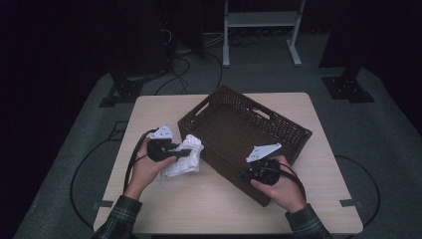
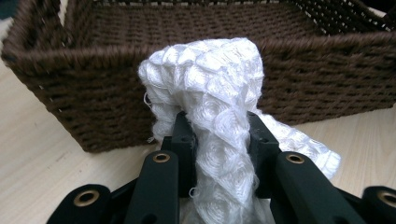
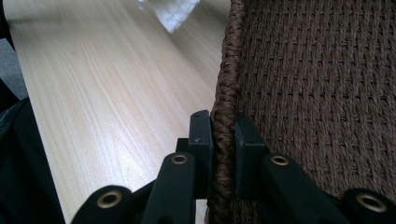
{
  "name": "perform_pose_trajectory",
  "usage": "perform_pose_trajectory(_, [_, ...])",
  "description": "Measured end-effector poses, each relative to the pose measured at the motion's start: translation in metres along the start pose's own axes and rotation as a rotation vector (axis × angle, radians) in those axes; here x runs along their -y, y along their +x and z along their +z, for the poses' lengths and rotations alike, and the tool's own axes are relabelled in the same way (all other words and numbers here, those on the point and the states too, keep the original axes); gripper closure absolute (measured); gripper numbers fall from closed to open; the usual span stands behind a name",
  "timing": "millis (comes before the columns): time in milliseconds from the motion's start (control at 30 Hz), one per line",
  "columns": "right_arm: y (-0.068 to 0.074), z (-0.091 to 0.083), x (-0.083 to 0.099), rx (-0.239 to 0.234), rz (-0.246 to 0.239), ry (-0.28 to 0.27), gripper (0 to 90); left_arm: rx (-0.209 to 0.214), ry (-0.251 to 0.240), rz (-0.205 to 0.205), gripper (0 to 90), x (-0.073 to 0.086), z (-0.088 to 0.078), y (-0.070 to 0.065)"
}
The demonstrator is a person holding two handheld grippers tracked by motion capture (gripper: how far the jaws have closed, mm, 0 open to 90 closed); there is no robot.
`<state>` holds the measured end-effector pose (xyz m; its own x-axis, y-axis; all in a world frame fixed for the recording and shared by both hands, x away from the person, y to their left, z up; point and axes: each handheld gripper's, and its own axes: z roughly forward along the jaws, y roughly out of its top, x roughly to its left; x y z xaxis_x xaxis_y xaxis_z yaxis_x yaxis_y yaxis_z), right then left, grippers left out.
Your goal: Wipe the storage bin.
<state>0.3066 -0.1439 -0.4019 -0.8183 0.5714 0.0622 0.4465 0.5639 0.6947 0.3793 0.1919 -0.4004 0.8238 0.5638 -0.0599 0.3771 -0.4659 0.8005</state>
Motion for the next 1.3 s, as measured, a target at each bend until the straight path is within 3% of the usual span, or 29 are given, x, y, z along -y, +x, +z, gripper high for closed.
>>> perform_pose_trajectory(533, [0.001, 0.001, 0.0, 0.008, -0.003, 0.0, 80.1, 0.005, 0.085, -0.031, 69.5, 0.014, 0.021, 0.009])
perform_pose_trajectory(1100, [0.001, 0.002, 0.0, 0.01, -0.009, 0.019, 80.1, 0.017, 0.228, -0.035, 69.5, 0.03, 0.052, 0.015])
perform_pose_trajectory(1300, [0.001, 0.002, 0.0, 0.007, -0.006, 0.019, 80.1, 0.027, 0.262, -0.055, 69.5, 0.035, 0.059, 0.015])
